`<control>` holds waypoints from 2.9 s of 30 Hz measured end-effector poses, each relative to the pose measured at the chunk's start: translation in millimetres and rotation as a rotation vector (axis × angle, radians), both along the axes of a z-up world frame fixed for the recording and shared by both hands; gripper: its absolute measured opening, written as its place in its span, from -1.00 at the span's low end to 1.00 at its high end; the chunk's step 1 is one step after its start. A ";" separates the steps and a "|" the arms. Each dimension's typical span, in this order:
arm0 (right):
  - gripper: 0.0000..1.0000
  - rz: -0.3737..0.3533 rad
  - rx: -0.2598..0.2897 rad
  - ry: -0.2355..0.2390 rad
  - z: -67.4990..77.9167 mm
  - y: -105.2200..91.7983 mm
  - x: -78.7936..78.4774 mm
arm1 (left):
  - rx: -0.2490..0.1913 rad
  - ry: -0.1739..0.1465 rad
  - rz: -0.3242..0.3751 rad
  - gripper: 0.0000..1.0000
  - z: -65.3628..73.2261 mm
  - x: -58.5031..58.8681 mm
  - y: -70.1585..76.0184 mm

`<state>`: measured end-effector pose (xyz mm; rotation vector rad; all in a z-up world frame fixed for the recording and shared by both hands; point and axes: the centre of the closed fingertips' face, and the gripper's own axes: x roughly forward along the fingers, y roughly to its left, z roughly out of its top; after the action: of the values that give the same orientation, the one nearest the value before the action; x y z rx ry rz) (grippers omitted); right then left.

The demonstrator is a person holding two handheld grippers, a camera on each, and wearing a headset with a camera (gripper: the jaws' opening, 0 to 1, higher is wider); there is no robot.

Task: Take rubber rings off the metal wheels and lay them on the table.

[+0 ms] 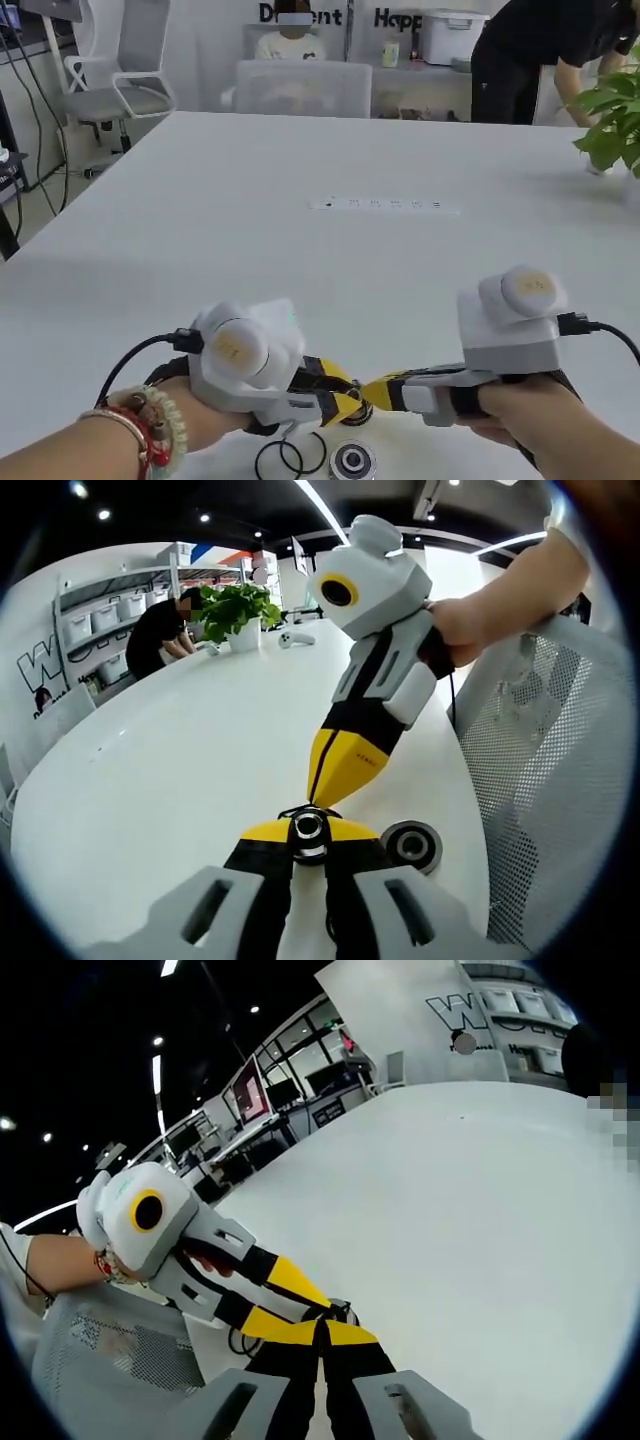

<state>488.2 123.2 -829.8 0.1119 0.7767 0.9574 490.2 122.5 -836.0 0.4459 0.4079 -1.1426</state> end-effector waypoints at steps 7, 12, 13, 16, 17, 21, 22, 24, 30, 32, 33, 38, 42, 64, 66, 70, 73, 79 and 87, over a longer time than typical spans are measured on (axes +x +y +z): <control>-1.00 0.006 0.005 -0.002 1.4 1.2 -0.9 | -0.004 0.001 -0.003 -0.88 0.3 -0.1 0.4; -1.00 0.006 0.004 -0.004 1.0 1.4 -0.9 | -0.009 0.003 -0.003 -0.88 0.4 0.0 0.4; -1.00 0.006 0.005 -0.003 1.1 1.6 -1.0 | -0.010 0.004 -0.003 -0.88 0.4 -0.1 0.4; -1.00 0.007 0.007 -0.004 1.4 1.7 -0.9 | -0.010 0.003 -0.002 -0.88 0.5 0.0 0.7; -1.00 0.007 0.010 -0.004 2.2 2.2 -0.9 | -0.011 0.003 -0.002 -0.88 0.5 0.0 0.8; -1.00 0.004 0.023 -0.003 5.3 3.0 -1.0 | -0.015 0.008 0.002 -0.88 0.6 0.0 0.8; -1.00 0.005 0.023 -0.008 5.3 3.2 -1.0 | -0.016 0.008 0.002 -0.88 0.5 0.0 0.8; -1.00 0.006 0.025 -0.006 5.7 3.2 -1.4 | -0.017 0.008 0.002 -0.88 0.4 0.1 0.9; -1.00 0.009 0.028 -0.008 6.9 4.3 -2.3 | -0.019 0.008 0.002 -0.88 0.4 0.1 0.7; -1.00 0.001 0.025 -0.004 5.8 3.2 -1.5 | -0.019 0.004 0.001 -0.88 0.5 0.1 0.5; -1.00 -0.001 0.023 -0.002 5.0 2.7 -1.1 | -0.018 0.003 0.003 -0.88 0.5 0.1 0.4; -1.00 -0.004 0.017 0.017 1.4 1.2 -2.2 | -0.018 0.046 0.028 -0.87 1.3 1.5 -0.5; -1.00 -0.009 0.015 0.015 2.5 0.3 -1.2 | -0.010 0.078 0.044 -0.87 1.6 2.4 -0.6; -1.00 -0.048 0.018 0.031 0.9 -6.3 3.9 | 0.109 0.043 -0.012 -0.70 5.2 -4.7 6.8; -1.00 -0.051 0.018 0.030 1.1 -6.5 4.2 | 0.106 0.052 -0.005 -0.68 7.1 -4.9 6.6; -1.00 -0.061 0.027 0.029 2.9 -7.0 5.7 | 0.108 0.054 -0.004 -0.61 9.8 -6.5 7.0; -1.00 -0.067 0.032 0.028 4.0 -7.8 6.8 | 0.101 0.056 0.001 -0.50 13.7 -6.7 6.7; -1.00 -0.074 0.039 0.025 5.8 -8.4 8.1 | 0.083 0.068 0.005 -0.37 19.6 -7.4 7.3; -1.00 -0.081 0.049 0.024 8.4 -9.0 9.3 | 0.028 0.049 -0.032 -0.19 35.5 -12.5 0.4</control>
<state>497.5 114.2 -821.5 0.1959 0.7652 0.8994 477.7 122.9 -800.4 0.4512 0.4612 -1.1816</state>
